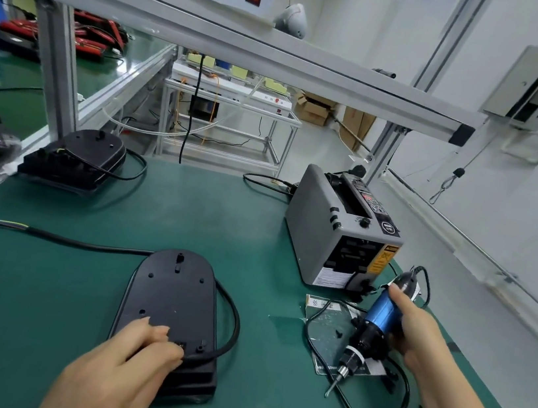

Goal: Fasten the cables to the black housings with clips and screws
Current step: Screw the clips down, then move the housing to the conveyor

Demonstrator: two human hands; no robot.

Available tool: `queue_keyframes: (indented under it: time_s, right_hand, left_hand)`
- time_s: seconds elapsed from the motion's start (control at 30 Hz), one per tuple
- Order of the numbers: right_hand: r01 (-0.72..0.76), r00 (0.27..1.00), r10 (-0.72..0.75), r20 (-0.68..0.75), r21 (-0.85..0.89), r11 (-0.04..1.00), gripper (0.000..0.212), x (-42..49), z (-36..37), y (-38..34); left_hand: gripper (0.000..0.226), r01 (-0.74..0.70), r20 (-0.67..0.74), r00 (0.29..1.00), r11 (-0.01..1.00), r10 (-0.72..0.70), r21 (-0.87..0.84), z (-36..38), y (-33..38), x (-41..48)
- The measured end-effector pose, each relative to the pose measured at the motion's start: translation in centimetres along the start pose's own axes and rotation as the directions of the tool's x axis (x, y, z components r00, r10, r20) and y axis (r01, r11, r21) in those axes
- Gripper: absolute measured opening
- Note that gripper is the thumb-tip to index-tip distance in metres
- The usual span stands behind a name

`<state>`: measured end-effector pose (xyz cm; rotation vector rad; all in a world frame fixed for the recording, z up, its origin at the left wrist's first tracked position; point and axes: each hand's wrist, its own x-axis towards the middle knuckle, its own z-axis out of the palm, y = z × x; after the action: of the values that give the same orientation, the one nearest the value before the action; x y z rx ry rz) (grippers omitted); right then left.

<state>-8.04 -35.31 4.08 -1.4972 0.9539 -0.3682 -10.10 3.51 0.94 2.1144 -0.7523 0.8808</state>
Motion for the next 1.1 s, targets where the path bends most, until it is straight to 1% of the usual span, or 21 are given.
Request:
queue_keyframes:
  time_s: [0.07,0.13,0.23,0.4,0.5,0.57,0.67,0.8,0.87,0.97,1.03,1.1]
  right_hand:
    - [-0.016,0.999,0.020,0.038,-0.110,0.994,0.045,0.5,-0.3,-0.3]
    - [-0.029,0.997,0.043,0.069,-0.195,0.980,0.047,0.8,-0.6,-0.6]
    - [-0.033,0.993,0.060,0.101,-0.255,0.966,0.044,1.1,-0.7,-1.2]
    - [0.001,0.990,0.048,0.133,-0.344,0.939,0.035,1.3,-0.2,-1.2]
    - [0.018,0.992,0.035,0.121,-0.410,0.912,0.041,1.3,-0.1,-1.0]
    - [0.034,0.992,0.028,0.125,-0.470,0.882,0.045,1.3,0.1,-1.0]
    - [0.073,0.991,0.003,0.135,-0.558,0.827,0.048,1.4,0.0,-1.2]
    - [0.111,0.992,-0.040,0.118,-0.684,0.721,0.053,1.4,-0.2,-1.5]
    - [0.134,0.991,-0.090,0.100,-0.733,0.666,0.055,1.5,-0.2,-1.5]
    - [0.151,0.986,-0.144,0.082,-0.793,0.590,0.057,1.7,-0.2,-1.5]
    - [0.149,0.979,-0.197,0.055,-0.849,0.507,0.057,1.4,-0.2,-1.5]
    - [0.154,0.958,-0.286,0.024,-0.885,0.440,0.055,1.1,0.0,-1.6]
  left_hand:
    - [0.033,-0.002,-0.003,1.000,1.000,0.002,-0.029,0.1,-0.1,-0.1]
    - [0.027,-0.003,0.007,1.000,0.999,0.004,-0.033,0.2,-0.2,-0.3]
    - [0.028,0.010,0.005,1.000,1.000,-0.010,-0.025,0.2,-0.1,-0.3]
    - [0.026,-0.031,-0.033,0.999,0.999,0.031,0.011,0.1,0.0,0.0]
    - [0.027,-0.028,-0.029,0.999,1.000,0.029,0.011,0.1,0.1,0.0]
    - [0.022,-0.033,-0.015,0.999,0.999,0.034,0.020,0.0,0.0,0.0]
    - [0.008,-0.037,0.008,0.999,0.999,0.037,0.009,0.0,-0.1,-0.1]
    - [0.004,-0.012,0.026,1.000,1.000,0.011,0.013,-0.2,-0.1,0.0]
    - [0.007,-0.009,0.035,0.999,1.000,0.008,0.024,-0.2,0.0,-0.1]
    - [0.022,0.002,0.055,0.998,1.000,-0.003,0.016,-0.2,0.6,-0.3]
    - [0.021,-0.004,0.050,0.999,1.000,0.003,0.004,-0.1,0.9,-0.4]
    - [0.024,-0.004,0.035,0.999,1.000,0.003,0.009,-0.1,1.1,-0.5]
